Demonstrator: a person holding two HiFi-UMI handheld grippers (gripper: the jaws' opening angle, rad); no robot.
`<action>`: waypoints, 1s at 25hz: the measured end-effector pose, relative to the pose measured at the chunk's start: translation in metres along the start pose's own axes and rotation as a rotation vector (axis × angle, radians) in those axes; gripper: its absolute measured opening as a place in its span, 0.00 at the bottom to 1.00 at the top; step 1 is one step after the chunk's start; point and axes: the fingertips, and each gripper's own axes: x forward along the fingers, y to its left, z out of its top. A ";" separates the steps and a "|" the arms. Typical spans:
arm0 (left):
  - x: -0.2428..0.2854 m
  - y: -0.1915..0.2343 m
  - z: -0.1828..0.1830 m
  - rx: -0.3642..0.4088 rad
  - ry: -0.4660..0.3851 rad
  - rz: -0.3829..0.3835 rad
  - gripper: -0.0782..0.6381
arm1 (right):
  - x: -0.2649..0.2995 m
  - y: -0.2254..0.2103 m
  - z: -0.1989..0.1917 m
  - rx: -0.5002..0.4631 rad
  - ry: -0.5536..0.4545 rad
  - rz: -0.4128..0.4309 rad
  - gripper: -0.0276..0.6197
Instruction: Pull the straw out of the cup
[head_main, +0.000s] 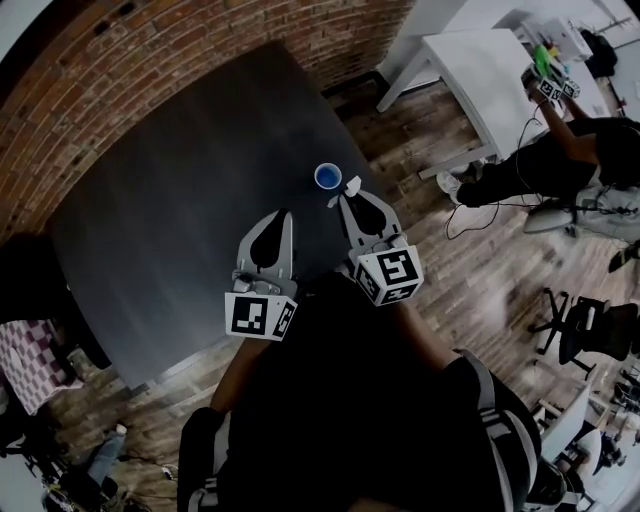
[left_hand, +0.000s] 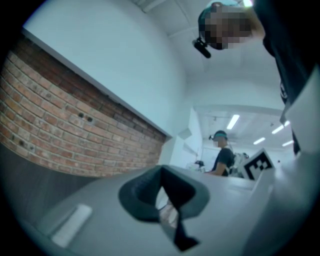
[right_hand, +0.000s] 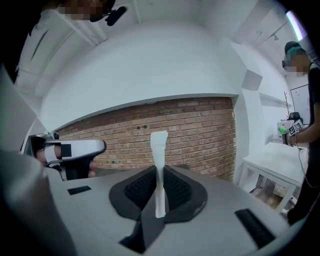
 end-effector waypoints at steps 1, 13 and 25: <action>-0.001 0.000 0.000 -0.004 0.001 -0.004 0.12 | -0.002 0.001 0.001 -0.002 -0.003 -0.002 0.11; 0.007 -0.004 0.009 -0.002 -0.019 -0.048 0.12 | -0.009 0.005 0.015 -0.027 -0.038 -0.007 0.10; 0.009 -0.008 0.009 -0.001 -0.020 -0.067 0.12 | -0.011 0.007 0.018 -0.028 -0.049 -0.003 0.10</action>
